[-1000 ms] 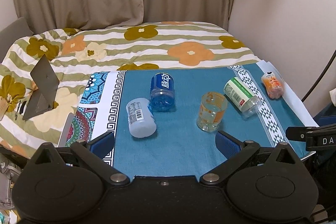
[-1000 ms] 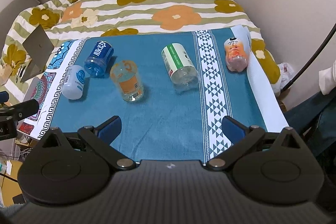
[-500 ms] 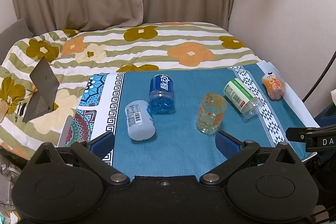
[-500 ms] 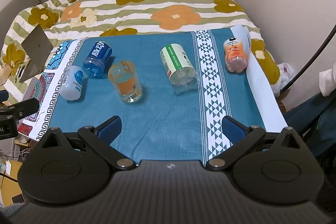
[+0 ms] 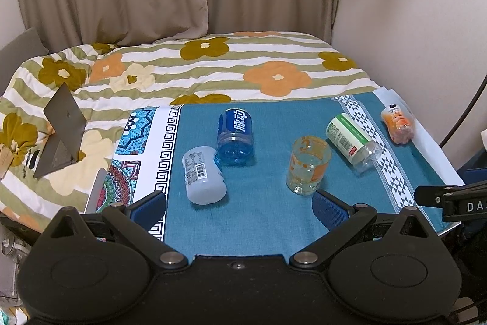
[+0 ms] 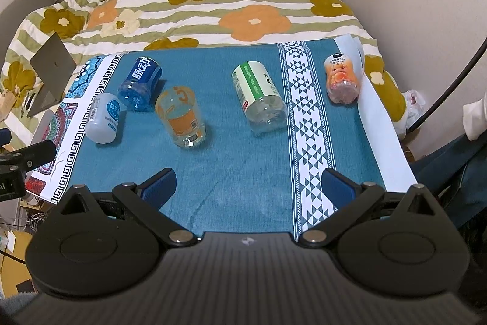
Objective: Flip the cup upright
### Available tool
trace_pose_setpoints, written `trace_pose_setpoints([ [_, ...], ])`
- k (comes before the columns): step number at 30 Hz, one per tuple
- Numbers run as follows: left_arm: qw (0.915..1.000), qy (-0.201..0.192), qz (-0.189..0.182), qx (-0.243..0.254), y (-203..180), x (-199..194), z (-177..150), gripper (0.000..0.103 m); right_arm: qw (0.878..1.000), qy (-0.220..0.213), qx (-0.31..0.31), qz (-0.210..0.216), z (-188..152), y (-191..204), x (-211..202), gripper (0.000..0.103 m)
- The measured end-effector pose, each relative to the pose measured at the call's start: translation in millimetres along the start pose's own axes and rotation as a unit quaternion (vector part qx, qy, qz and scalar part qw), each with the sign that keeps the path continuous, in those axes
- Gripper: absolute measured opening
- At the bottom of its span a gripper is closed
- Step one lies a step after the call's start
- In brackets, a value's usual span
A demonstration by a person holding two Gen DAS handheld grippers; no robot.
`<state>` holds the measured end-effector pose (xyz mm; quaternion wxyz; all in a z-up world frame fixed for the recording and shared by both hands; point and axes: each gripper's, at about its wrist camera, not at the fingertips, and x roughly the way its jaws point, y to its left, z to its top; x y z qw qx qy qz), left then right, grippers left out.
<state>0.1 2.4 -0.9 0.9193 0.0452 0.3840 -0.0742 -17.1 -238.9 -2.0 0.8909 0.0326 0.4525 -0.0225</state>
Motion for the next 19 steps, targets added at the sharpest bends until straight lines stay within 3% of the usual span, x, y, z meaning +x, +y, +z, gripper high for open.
trace_pose_setpoints([
  [19, 0.9997, -0.013, 0.016, -0.012, 7.4, -0.2, -0.4, 0.103, 1.000, -0.002, -0.001, 0.003, 0.7, 3.0, 2.9, 0.103],
])
